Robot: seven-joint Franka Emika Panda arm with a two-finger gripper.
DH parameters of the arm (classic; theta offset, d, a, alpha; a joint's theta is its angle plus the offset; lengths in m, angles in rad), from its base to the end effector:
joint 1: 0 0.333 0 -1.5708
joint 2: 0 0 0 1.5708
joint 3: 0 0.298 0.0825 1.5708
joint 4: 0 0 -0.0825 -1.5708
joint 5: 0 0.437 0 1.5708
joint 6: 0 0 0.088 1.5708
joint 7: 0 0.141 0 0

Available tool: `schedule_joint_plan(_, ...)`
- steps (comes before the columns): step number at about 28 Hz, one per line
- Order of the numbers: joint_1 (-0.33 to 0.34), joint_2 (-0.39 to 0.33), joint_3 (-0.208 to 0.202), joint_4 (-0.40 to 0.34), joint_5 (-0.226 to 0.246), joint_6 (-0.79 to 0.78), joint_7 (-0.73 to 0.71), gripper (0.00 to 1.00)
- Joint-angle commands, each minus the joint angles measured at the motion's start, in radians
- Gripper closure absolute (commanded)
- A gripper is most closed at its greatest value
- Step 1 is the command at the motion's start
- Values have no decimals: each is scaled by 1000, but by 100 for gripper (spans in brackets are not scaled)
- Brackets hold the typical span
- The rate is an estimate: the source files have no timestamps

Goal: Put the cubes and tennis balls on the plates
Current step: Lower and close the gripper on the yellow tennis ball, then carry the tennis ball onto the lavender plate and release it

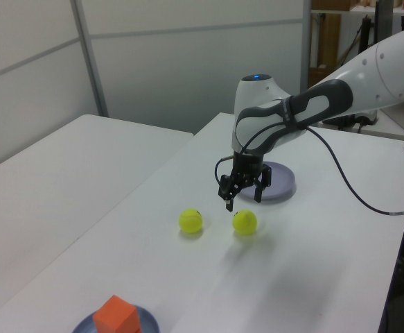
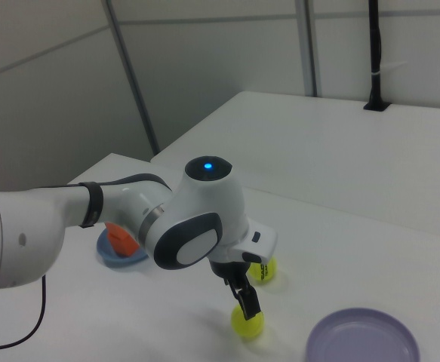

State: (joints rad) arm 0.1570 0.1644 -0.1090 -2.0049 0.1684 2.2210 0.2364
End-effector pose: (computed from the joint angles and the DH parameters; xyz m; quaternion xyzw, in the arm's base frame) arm 0.6321 0.0406 0.3003 -0.9878 0.1417 -0.0179 0.0626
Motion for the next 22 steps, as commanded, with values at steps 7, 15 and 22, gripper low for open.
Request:
schedule_joint_plan(7,1,66,-20,0,8,60,-29,0)
schedule_joint_plan(15,3,99,-20,0,5,71,-29,0)
schedule_joint_plan(22,3,127,-20,3,9,147,-28,97)
